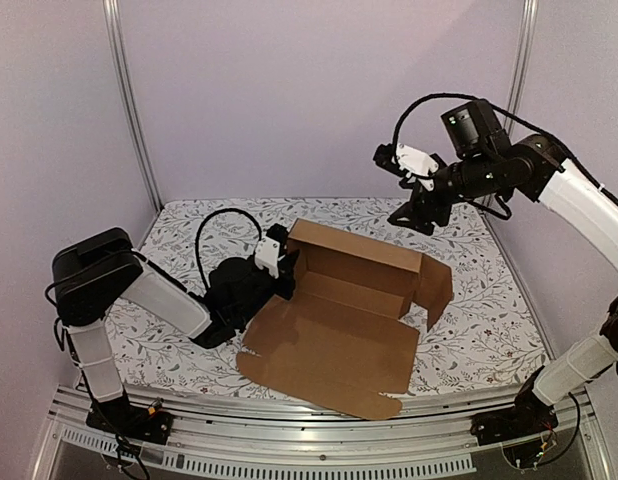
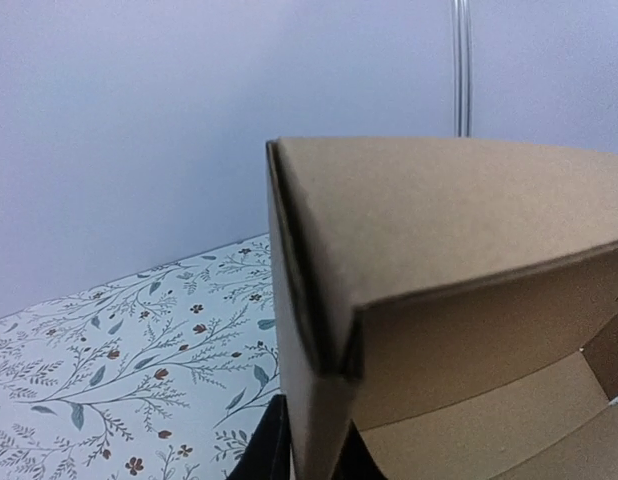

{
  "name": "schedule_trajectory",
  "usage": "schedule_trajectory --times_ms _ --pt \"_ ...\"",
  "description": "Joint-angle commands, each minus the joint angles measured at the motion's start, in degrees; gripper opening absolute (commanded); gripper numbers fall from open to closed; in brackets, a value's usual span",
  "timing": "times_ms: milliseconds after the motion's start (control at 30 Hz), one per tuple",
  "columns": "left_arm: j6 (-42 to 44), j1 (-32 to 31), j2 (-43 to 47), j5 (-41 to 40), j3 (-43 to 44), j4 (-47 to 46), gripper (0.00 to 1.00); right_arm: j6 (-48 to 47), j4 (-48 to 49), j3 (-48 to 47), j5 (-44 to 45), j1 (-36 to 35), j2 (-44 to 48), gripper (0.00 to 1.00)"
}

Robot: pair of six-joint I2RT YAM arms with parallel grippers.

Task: Fold the paper box

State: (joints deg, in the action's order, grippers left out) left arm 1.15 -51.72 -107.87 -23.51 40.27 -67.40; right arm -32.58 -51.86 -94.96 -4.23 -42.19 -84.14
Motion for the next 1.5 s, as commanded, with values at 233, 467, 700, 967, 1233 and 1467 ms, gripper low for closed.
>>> schedule_trajectory --times_ms 233,467,700,967,1233,1467 --pt "-1.97 1.89 1.26 17.10 1.94 9.99 0.14 10.74 4.53 0.27 -18.09 17.04 -18.02 0.73" --pt "-1.24 3.15 -3.15 14.14 9.77 15.42 0.14 15.94 4.24 -9.67 -24.83 17.07 -35.43 0.66" --pt "-4.40 6.35 -7.54 16.74 20.52 25.22 0.14 16.43 1.55 -11.96 -28.07 17.19 -43.49 0.65" --pt "-4.96 8.07 -10.72 22.71 29.47 37.30 0.09 19.66 1.16 -10.88 -32.76 17.26 -45.62 0.64" --pt "-3.81 8.15 -12.29 24.21 33.54 44.00 0.14 22.47 1.46 -8.84 -34.90 17.26 -45.50 0.63" --pt "-3.15 8.13 -15.96 28.97 40.54 49.77 0.20 22.68 1.44 -7.93 -36.45 17.21 -45.33 0.61"
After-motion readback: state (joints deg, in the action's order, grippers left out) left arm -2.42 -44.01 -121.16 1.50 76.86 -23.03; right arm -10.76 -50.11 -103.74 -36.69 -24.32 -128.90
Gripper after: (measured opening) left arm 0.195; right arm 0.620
